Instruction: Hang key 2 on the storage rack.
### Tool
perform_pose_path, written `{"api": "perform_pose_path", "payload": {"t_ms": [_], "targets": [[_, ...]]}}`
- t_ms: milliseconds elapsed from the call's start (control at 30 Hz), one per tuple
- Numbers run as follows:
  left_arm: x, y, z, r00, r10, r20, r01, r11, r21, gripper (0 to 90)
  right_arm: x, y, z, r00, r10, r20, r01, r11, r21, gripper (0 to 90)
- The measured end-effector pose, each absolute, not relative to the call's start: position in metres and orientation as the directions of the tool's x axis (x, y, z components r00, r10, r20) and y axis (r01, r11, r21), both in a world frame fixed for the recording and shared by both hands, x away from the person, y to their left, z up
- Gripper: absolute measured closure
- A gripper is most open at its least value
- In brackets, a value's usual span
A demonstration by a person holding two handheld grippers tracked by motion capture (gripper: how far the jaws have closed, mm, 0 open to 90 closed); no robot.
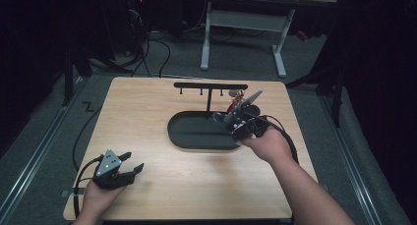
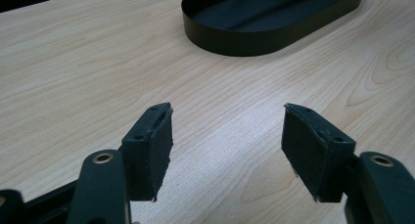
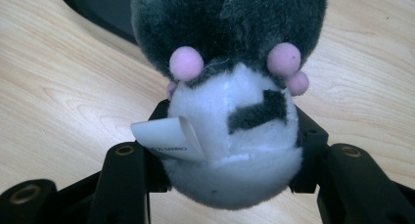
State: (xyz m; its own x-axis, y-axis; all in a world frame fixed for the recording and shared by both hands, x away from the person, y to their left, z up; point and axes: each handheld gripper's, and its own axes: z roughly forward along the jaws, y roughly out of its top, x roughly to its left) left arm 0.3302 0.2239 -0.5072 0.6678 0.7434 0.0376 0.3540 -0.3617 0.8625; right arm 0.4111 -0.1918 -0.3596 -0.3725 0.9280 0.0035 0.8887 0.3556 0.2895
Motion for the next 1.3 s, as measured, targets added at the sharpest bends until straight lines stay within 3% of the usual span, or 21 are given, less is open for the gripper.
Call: {"api": "perform_pose_path", "payload": {"t_ms": [1300], "targets": [[0.33, 0.226, -0.507, 0.667, 0.745, 0.028, 0.36, -0.354, 0.863, 36.4, 0.444, -0.195, -0.327, -0.306, 0.952, -0.032, 0.888, 0.297, 0.351, 48.9]]}}
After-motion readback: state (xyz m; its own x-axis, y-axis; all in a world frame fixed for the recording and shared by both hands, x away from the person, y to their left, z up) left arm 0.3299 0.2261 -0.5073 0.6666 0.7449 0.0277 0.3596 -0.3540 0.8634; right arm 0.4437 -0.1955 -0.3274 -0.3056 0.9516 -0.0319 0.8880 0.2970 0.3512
